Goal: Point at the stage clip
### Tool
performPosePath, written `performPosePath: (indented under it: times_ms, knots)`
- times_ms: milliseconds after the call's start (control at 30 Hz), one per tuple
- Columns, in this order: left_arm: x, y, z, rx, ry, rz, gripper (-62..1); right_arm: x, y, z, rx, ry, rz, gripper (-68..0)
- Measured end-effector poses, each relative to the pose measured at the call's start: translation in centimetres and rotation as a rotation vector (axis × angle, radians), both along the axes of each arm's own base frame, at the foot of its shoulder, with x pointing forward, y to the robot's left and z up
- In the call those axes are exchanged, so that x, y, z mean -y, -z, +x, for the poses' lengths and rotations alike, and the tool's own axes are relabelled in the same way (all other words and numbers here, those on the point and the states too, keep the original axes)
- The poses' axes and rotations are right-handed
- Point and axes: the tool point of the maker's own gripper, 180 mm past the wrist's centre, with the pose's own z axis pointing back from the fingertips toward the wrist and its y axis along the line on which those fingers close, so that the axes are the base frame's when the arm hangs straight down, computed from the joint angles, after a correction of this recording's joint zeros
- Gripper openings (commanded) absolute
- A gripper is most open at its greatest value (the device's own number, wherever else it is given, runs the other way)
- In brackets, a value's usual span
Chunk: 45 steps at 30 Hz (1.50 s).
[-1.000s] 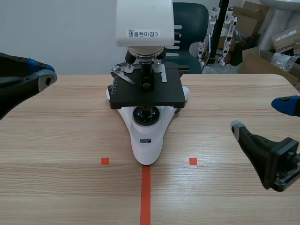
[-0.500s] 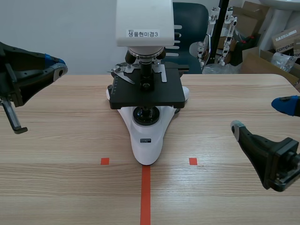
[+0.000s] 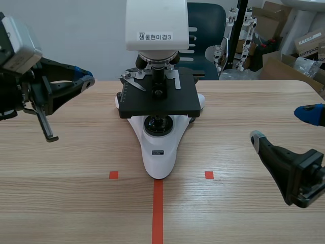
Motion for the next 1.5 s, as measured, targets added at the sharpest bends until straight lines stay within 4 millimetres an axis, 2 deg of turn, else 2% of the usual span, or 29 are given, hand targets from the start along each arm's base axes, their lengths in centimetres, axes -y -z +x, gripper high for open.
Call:
performPosePath:
  times_ms: [167, 367, 800, 1200, 1500]
  knots:
    - [0.8, 1.3, 1.5, 0.014, -0.012, 0.073, -56.5, 0.0, 0.0, 0.0, 0.000, 0.000, 0.000, -13.5]
    - [1.9, 2.4, 1.1, -0.014, 0.015, 0.060, -56.5, 0.0, 0.0, 0.0, 0.000, 0.000, 0.000, -13.5]
    - [2.9, 1.2, 1.7, 0.020, 0.045, 0.058, -56.5, 0.0, 0.0, 0.0, 0.000, 0.000, 0.000, -13.5]
    - [2.8, 0.2, 2.6, 0.050, 0.035, 0.072, -56.5, 0.0, 0.0, 0.0, 0.000, 0.000, 0.000, -13.5]
    - [2.8, 0.2, 2.6, 0.045, 0.040, 0.076, -56.5, 0.0, 0.0, 0.0, 0.000, 0.000, 0.000, -13.5]
